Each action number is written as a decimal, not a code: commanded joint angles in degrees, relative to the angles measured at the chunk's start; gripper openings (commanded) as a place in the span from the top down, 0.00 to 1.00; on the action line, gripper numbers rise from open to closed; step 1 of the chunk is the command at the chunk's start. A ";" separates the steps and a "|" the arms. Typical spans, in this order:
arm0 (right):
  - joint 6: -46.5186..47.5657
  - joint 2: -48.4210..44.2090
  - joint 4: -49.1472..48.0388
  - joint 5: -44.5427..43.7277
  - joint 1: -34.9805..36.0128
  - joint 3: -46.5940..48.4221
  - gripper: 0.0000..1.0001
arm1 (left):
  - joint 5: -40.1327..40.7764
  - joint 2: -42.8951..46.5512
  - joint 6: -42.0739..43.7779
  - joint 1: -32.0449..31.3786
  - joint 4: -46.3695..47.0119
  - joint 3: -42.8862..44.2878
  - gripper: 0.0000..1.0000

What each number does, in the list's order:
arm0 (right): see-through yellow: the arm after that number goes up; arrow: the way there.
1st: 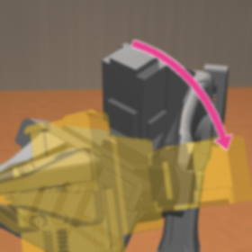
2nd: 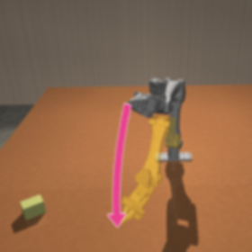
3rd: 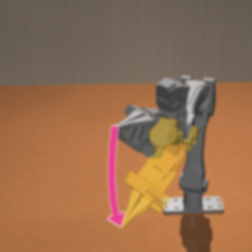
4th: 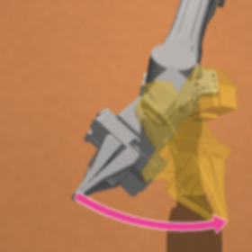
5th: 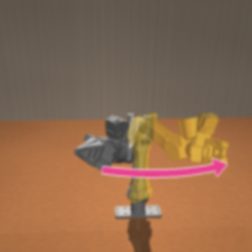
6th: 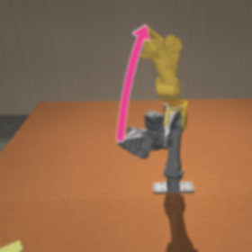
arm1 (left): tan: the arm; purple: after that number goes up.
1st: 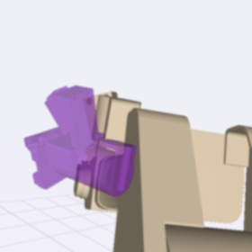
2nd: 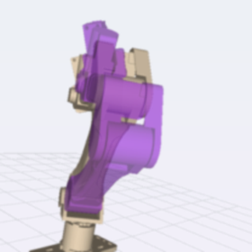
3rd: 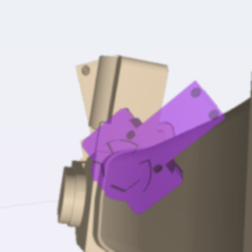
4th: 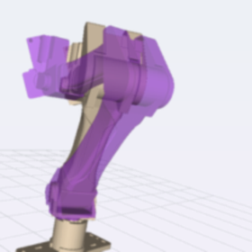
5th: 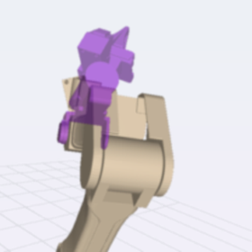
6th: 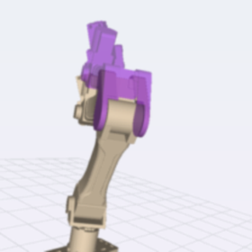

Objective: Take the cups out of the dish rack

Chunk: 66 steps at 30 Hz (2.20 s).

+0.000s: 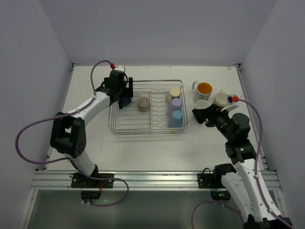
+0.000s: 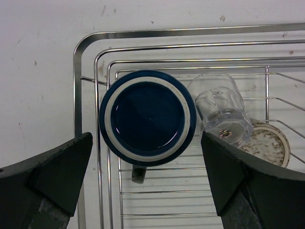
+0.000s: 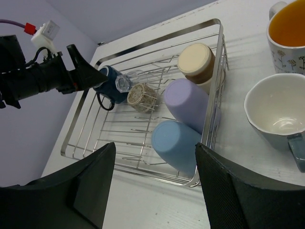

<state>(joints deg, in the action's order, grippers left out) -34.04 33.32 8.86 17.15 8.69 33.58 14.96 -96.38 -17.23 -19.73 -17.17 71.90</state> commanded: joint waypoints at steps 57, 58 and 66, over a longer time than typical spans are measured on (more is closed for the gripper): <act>-14.65 16.33 -32.41 1.40 24.96 1.57 0.14 | -27.76 33.51 -14.82 1.44 11.97 -12.20 0.91; -14.91 17.47 -34.68 0.27 25.84 1.83 0.15 | -29.53 34.84 -15.80 1.44 12.94 -13.18 0.91; -16.85 28.71 -43.30 -1.50 32.35 4.73 0.16 | -42.19 43.64 -27.49 1.36 24.18 -22.23 0.93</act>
<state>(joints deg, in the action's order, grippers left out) -49.67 60.16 -25.74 18.28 39.55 34.72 -18.65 -55.42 -37.26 -18.70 -4.93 51.05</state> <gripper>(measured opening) 0.842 0.887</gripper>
